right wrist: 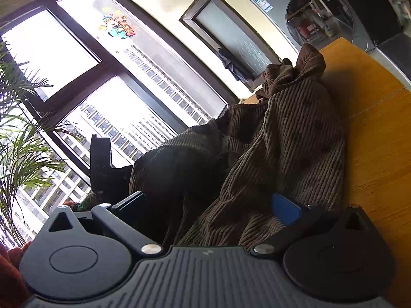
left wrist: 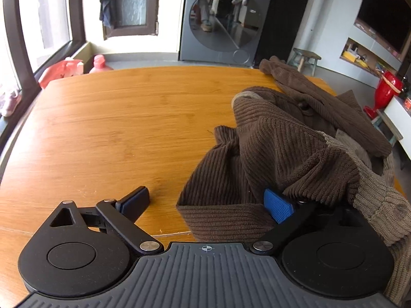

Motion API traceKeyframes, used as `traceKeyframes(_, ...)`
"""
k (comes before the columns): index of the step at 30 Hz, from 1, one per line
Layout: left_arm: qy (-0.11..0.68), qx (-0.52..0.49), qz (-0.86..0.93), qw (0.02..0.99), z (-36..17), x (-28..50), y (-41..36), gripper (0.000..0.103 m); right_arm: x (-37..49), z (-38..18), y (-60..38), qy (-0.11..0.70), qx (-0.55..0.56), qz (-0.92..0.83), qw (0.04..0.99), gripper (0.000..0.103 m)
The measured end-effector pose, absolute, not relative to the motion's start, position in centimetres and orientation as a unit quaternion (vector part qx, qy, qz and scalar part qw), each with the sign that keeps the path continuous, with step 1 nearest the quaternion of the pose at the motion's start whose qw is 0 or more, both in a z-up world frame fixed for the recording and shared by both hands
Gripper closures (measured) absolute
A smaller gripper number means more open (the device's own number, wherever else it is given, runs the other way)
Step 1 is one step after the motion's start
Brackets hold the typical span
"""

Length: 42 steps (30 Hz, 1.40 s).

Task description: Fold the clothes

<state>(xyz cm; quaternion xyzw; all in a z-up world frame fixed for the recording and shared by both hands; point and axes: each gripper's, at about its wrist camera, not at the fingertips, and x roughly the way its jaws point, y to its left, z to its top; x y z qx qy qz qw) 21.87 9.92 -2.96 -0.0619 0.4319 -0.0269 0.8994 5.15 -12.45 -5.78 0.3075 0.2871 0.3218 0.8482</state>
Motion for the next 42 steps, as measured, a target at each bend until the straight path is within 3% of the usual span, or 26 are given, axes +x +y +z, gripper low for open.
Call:
traceKeyframes(7, 0.448, -0.045, -0.024, 0.893, -2.5, 21.7, 9.7, 0.002, 5.1, -6.0, -12.7, 0.282, 0.317, 0.324, 0.846, 0.0)
traceKeyframes(8, 0.439, -0.046, -0.028, 0.897, -2.3, 21.6, 9.7, 0.008, 5.1, -6.0, -12.7, 0.281, 0.318, 0.325, 0.845, 0.0)
traceKeyframes(9, 0.429, -0.041, -0.036, 0.902, -2.1, 21.5, 9.6, 0.029, 5.1, -6.1, -12.8, 0.28, 0.32, 0.326, 0.844, 0.0)
traceKeyframes(10, 0.423, -0.039, -0.052, 0.904, -2.0, 21.5, 9.4, 0.042, 5.1, -6.1, -12.9, 0.279, 0.321, 0.326, 0.844, 0.0)
traceKeyframes(14, 0.409, -0.011, -0.072, 0.91, -2.1, 21.8, 8.1, 0.047, 5.1, -6.2, -13.0, 0.278, 0.324, 0.327, 0.843, 0.0)
traceKeyframes(15, 0.406, -0.009, -0.078, 0.911, -2.1, 21.9, 7.9, 0.059, 5.1, -6.2, -13.0, 0.278, 0.324, 0.327, 0.843, 0.0)
traceKeyframes(16, 0.404, -0.015, -0.086, 0.911, -2.1, 21.9, 7.9, 0.078, 5.1, -6.2, -13.0, 0.278, 0.323, 0.327, 0.843, 0.0)
traceKeyframes(19, 0.389, 0.004, -0.065, 0.919, -1.7, 21.8, 7.9, 0.093, 5.1, -6.2, -12.9, 0.279, 0.321, 0.326, 0.844, 0.0)
traceKeyframes(31, 0.316, 0.06, 0.174, 0.931, 1.1, 24.1, 22.5, 0.097, 5.8, -5.5, -11.0, 0.311, 0.273, 0.305, 0.858, 0.0)
traceKeyframes(35, 0.291, -0.014, 0.191, 0.937, 3.9, 23.6, 25.5, 0.094, 6.0, -5.1, -9.9, 0.319, 0.263, 0.287, 0.864, 0.0)
traceKeyframes(36, 0.285, -0.051, 0.163, 0.943, 4.7, 22.9, 25.5, 0.09, 6.0, -5.0, -9.6, 0.322, 0.258, 0.281, 0.866, 0.0)
traceKeyframes(38, 0.272, -0.123, 0.079, 0.951, 5.8, 21.3, 24.2, 0.068, 6.2, -4.5, -8.6, 0.333, 0.224, 0.278, 0.873, 0.0)
traceKeyframes(39, 0.27, -0.146, 0.037, 0.951, 6.0, 20.8, 23.1, 0.047, 6.3, -4.2, -8.1, 0.338, 0.207, 0.276, 0.875, 0.0)
traceKeyframes(40, 0.272, -0.165, -0.01, 0.948, 5.6, 20.2, 21.5, 0.036, 6.4, -3.9, -7.6, 0.343, 0.19, 0.275, 0.878, 0.0)
traceKeyframes(42, 0.282, -0.195, -0.091, 0.935, 4.5, 19.9, 18.5, 0.028, 6.3, -3.4, -6.1, 0.354, 0.12, 0.277, 0.885, 0.0)
